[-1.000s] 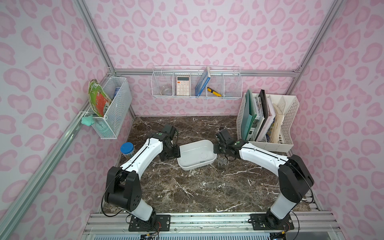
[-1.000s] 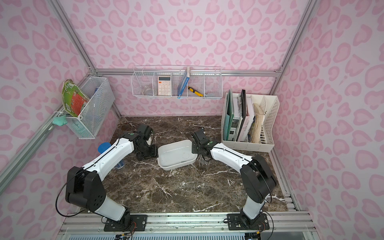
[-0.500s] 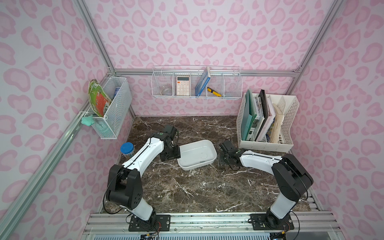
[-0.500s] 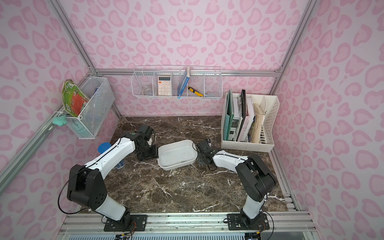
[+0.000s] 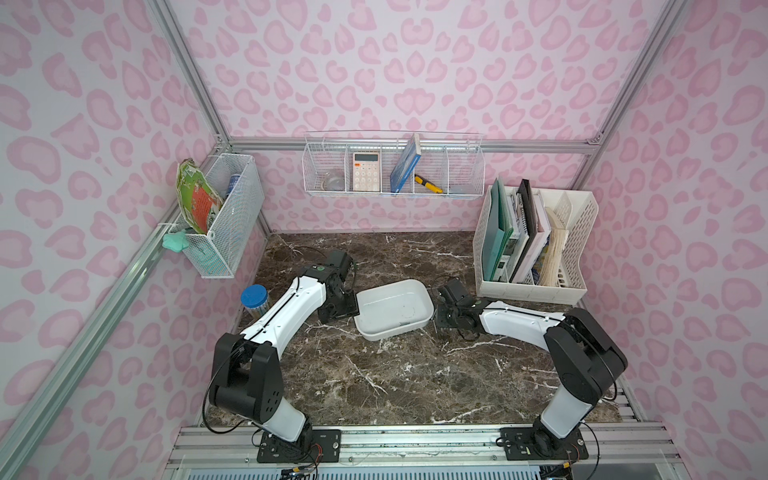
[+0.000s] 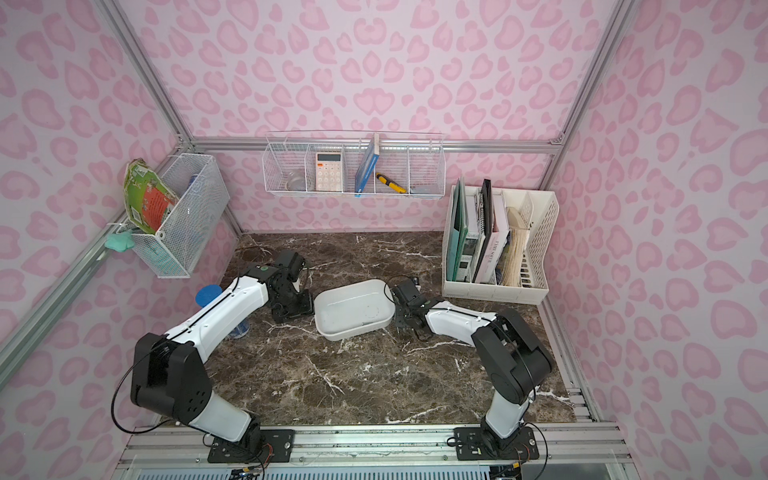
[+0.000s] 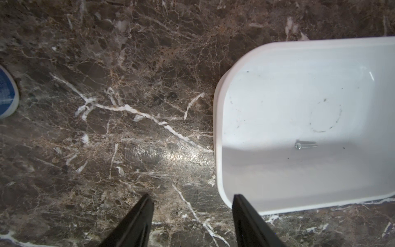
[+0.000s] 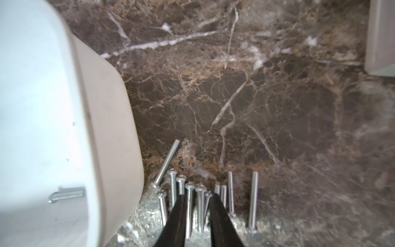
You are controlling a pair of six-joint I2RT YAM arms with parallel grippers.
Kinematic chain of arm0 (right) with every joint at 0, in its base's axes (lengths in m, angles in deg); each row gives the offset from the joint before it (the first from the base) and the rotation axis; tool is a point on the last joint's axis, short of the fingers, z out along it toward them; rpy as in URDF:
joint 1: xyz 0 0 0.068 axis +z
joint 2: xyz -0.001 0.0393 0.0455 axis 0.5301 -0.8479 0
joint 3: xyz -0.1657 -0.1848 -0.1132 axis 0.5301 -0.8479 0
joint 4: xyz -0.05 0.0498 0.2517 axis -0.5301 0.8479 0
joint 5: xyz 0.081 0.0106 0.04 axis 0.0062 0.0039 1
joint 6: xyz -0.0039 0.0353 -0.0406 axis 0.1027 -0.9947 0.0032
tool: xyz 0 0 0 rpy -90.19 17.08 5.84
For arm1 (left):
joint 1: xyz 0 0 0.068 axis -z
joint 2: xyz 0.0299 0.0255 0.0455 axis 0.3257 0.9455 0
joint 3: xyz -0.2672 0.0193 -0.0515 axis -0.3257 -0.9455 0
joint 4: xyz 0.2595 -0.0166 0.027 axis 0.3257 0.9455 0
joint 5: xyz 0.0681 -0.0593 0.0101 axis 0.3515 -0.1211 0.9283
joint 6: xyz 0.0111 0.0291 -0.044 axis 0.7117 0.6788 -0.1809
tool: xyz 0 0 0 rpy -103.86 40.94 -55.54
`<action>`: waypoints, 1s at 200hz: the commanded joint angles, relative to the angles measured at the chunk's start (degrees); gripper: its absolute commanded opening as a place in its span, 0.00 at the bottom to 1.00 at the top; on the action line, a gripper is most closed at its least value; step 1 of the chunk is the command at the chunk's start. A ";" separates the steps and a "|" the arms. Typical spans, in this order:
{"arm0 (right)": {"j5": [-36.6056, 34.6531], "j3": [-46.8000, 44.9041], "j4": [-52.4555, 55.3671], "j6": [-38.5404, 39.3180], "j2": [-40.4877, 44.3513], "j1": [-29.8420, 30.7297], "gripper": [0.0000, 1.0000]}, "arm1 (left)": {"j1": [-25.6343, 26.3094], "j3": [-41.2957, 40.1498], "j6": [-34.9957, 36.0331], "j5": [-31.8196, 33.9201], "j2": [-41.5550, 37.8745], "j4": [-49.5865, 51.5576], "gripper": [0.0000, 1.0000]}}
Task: Take out the screws from the storage box
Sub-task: Place the screw at the center of the board.
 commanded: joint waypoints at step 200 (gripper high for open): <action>-1.56 -11.37 0.16 1.08 19.30 0.11 0.30 | 1.24 -3.02 -15.69 -5.80 8.30 -4.50 0.37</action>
